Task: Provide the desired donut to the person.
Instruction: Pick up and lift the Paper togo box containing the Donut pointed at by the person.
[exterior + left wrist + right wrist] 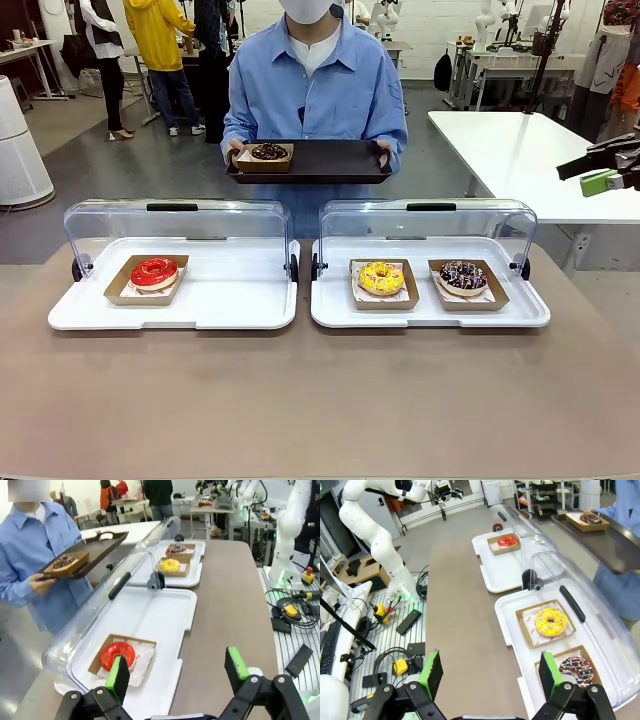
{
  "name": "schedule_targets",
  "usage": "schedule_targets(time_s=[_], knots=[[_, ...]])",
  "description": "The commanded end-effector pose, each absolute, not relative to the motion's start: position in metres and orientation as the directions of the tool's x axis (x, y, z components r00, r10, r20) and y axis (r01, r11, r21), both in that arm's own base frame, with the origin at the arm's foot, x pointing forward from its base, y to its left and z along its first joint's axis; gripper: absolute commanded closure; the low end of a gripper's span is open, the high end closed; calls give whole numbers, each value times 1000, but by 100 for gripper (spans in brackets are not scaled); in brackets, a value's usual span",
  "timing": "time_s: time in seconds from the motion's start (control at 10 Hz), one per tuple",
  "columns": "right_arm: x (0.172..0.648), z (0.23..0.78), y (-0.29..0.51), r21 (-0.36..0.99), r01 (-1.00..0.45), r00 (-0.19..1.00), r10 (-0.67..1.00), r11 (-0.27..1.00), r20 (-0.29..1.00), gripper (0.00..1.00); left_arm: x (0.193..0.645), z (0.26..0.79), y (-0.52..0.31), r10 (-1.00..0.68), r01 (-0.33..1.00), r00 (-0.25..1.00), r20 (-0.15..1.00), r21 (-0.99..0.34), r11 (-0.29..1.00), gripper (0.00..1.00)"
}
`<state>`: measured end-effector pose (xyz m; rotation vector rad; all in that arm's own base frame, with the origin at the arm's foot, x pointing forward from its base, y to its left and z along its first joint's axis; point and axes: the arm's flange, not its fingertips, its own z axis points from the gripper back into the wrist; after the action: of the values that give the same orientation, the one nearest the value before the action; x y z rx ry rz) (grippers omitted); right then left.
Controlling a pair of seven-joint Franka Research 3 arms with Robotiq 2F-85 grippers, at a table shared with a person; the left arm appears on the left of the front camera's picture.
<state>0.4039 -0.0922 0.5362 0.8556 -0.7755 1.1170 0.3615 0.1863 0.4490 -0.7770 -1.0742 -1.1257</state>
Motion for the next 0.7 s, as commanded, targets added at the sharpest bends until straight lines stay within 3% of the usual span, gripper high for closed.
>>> schedule_targets(time_s=[0.0, 0.3, 0.6], knots=[[404, 537, -91, 181, -964, 250, 419, 197, 873, 0, 359, 460, 176, -410, 966, 127, 903, -18, 259, 0], [404, 537, -91, 181, -964, 250, 419, 197, 873, 0, 358, 467, 164, -498, 972, 168, 851, -59, 227, 0], [404, 537, -91, 181, -964, 250, 419, 197, 873, 0, 361, 457, 174, -431, 968, 140, 891, -30, 251, 0]])
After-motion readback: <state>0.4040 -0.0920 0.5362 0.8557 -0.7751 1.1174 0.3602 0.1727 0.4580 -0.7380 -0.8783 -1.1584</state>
